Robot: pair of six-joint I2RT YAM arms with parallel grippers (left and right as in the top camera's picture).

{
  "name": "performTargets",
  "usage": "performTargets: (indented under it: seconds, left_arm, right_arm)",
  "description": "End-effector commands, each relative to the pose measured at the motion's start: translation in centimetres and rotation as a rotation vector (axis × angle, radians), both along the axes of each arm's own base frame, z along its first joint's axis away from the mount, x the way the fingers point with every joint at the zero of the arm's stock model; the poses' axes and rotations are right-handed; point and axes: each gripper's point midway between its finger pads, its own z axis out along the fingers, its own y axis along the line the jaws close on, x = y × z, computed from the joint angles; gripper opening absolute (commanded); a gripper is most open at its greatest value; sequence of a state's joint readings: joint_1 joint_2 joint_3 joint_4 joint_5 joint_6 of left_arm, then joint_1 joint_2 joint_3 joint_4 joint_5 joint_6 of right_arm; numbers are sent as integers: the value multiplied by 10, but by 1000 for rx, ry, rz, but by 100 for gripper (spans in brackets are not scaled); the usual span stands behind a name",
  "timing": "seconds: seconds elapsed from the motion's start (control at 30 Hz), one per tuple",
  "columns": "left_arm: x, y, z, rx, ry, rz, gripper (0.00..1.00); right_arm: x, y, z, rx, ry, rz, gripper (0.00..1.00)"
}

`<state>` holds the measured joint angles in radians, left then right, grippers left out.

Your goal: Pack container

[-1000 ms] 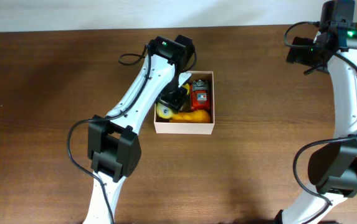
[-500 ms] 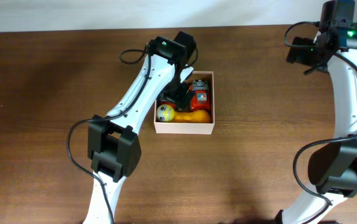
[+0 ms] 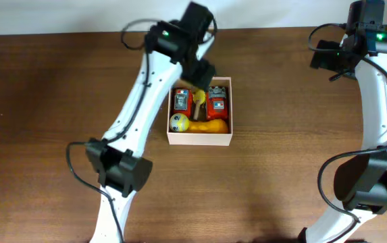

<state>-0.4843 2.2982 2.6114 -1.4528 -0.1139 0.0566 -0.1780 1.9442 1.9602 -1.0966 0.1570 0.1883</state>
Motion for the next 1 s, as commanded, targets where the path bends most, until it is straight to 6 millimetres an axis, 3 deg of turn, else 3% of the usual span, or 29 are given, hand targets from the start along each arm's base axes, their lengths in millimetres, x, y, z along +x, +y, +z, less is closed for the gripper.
performTargets:
  seconds: [0.0,0.17,0.23,0.33,0.43,0.57,0.97]
  left_arm:
    - [19,38,71,-38,-199,112,99]
    - [36,103,133,-133,-371,314,99]
    - [40,131,146,-150,-408,382,99]
    - [39,172,150,-135,-416,461,99]
    - [32,203,140,-106,-365,520,99]
    - [6,204,114,-141,-195,500,99]
    - [7,204,115,-144,-198,499,99]
  right_arm:
    - [-1,-3,-2,-2,4,-18,99]
    - [-1,-3,-2,-2,3,-18,99]
    - [-1,-3,-2,-2,3,-18,99]
    - [-1,-3,-2,-2,3,-18,99]
    - [-1,-3,-2,-2,4,-18,99]
    - [-1,-3,-2,-2,3,-18,99]
    - [-1,-3,-2,-2,3,-18,99]
